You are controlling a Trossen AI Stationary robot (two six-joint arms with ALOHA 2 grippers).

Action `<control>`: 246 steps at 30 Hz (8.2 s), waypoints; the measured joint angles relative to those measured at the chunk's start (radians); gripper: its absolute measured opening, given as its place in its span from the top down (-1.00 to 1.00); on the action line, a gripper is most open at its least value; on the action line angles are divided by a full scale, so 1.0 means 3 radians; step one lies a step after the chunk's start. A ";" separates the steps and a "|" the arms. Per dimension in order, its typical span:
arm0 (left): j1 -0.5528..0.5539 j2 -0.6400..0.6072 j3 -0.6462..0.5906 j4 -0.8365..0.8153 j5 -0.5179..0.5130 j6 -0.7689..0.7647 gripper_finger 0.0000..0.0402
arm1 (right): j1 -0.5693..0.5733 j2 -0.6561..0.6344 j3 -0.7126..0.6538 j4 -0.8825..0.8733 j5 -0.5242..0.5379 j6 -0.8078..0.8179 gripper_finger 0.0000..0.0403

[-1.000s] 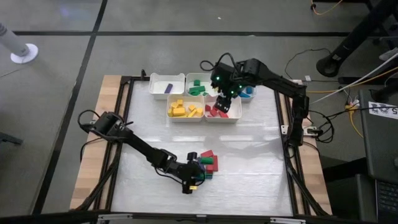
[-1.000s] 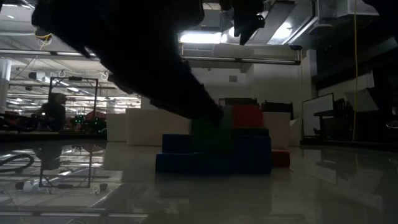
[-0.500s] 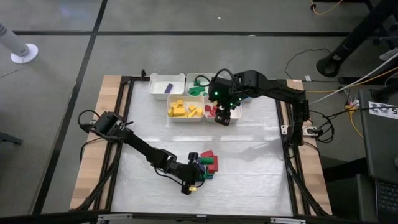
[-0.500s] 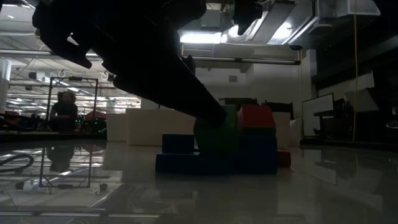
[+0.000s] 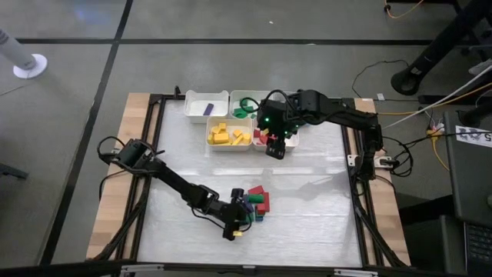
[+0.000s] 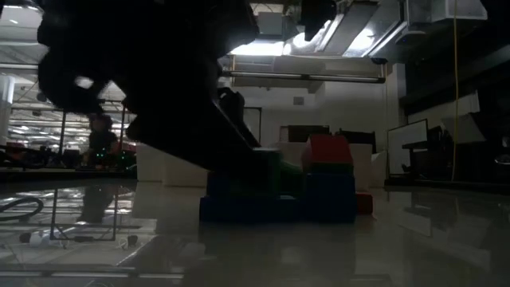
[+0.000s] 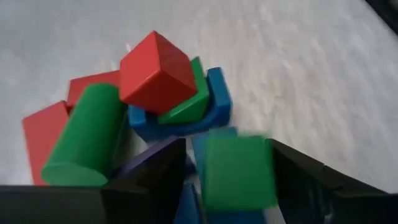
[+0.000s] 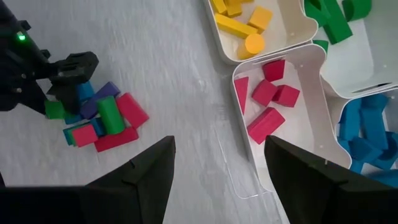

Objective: Sort blocks
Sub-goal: Put the green block into the top center bin, then put the blue block into the top right bin

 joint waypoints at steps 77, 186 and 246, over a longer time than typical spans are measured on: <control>0.3276 -0.1151 0.0011 -0.0541 0.0281 0.1215 0.00 | 0.0614 0.0274 -0.0649 0.0957 -0.0204 0.0378 -0.23; 0.0764 -0.3036 -0.0620 -0.2313 0.0317 -0.1204 0.02 | -0.1430 0.1242 0.0350 0.1601 0.0205 -0.0504 0.18; 0.0453 -0.0772 -0.0893 0.0477 0.0585 -0.0094 0.44 | 0.0048 0.0155 0.0359 -0.0003 -0.0037 0.0745 0.18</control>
